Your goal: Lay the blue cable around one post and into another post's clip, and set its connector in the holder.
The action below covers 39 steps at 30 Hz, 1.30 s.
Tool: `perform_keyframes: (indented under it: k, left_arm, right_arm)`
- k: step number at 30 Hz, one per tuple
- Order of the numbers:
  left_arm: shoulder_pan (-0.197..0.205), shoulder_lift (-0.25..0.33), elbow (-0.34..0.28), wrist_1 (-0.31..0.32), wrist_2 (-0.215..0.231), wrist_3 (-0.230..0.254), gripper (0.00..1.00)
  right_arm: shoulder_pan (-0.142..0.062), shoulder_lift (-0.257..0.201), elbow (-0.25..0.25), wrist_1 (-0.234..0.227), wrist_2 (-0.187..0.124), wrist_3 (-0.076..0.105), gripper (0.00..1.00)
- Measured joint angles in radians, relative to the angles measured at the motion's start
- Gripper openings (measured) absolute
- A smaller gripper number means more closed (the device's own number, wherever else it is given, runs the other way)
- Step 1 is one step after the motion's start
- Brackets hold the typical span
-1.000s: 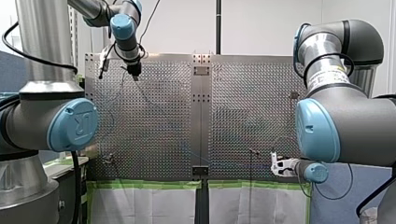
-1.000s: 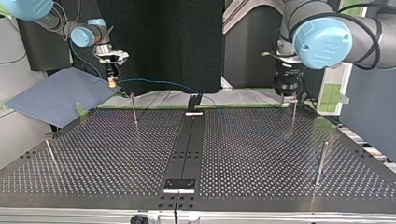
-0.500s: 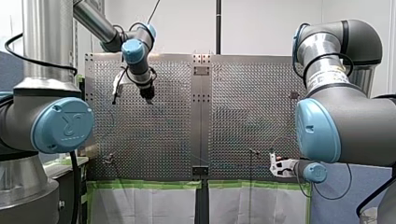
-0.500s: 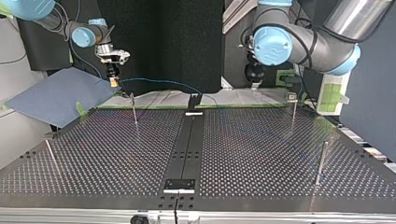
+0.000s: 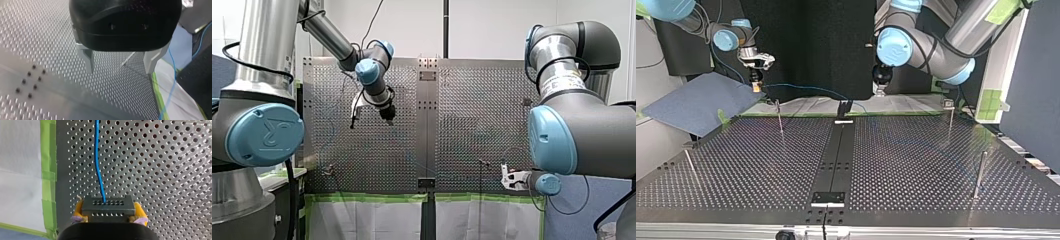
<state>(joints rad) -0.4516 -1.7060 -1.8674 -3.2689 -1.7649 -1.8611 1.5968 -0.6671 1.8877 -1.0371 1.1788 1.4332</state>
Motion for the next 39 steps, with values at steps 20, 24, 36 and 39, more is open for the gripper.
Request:
perform_keyframes:
  k: [20, 24, 36, 39]
  left_arm:
    - [-0.177, -0.177, 0.177, 0.177, -0.028, 0.022, 1.0]
    - [-0.212, -0.212, 0.208, 0.212, -0.047, 0.036, 1.0]
    - [-0.307, -0.307, 0.222, 0.307, -0.075, 0.087, 1.0]
    - [-0.335, -0.337, 0.223, 0.337, -0.074, 0.09, 1.0]
  right_arm:
    - [0.002, -0.001, 0.0, 0.006, 0.01, -0.004, 0.0]
    - [0.002, -0.001, -0.002, 0.007, 0.01, -0.002, 0.0]
    - [0.002, -0.003, -0.003, 0.01, 0.012, -0.002, 0.0]
    - [0.002, -0.004, -0.003, 0.014, 0.012, -0.002, 0.0]
